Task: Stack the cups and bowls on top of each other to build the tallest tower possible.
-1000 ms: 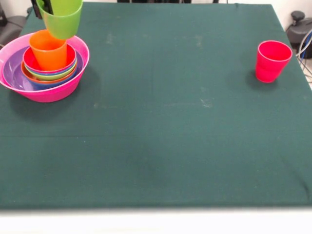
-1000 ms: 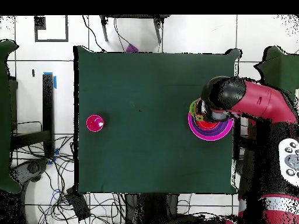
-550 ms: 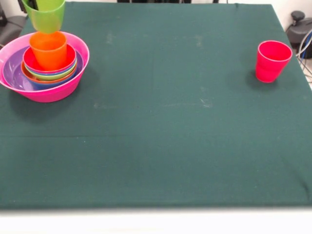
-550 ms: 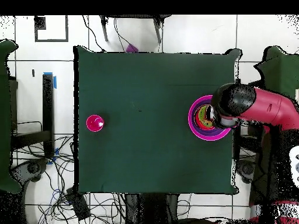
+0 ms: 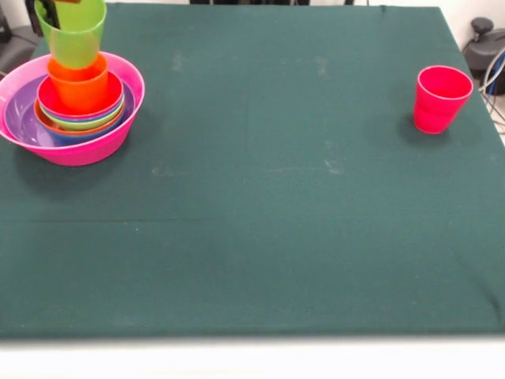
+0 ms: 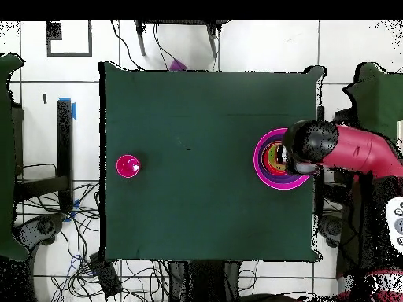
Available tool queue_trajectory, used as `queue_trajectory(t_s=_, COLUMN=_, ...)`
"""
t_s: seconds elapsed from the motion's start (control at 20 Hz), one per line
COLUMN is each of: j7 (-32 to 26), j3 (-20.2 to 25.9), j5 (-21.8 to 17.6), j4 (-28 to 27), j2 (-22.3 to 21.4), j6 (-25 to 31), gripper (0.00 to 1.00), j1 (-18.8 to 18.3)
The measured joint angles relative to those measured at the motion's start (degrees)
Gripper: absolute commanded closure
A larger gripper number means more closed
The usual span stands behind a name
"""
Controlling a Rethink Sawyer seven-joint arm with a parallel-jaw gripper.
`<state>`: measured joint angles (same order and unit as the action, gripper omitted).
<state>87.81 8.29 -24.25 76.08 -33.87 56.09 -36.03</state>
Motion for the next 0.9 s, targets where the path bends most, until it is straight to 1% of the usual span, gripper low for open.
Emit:
queue_trajectory(t_s=0.2, j7=0.0, j3=0.48, j5=-0.14, j4=0.92, j2=0.08, j6=-1.6, gripper=1.0, j1=-0.02)
queue_trajectory(t_s=0.6, j7=0.0, j3=0.82, j5=-0.14, j4=1.42, j2=0.29, j6=-1.8, gripper=1.0, j1=-0.02)
queue_trajectory(t_s=0.65, j7=0.0, j3=0.83, j5=-0.14, j4=1.42, j2=0.34, j6=-1.8, gripper=0.0, j1=-0.02)
queue_trajectory(t_s=0.9, j7=0.0, j3=0.83, j5=-0.14, j4=1.41, j2=0.35, j6=-1.8, gripper=0.0, j1=-0.02)
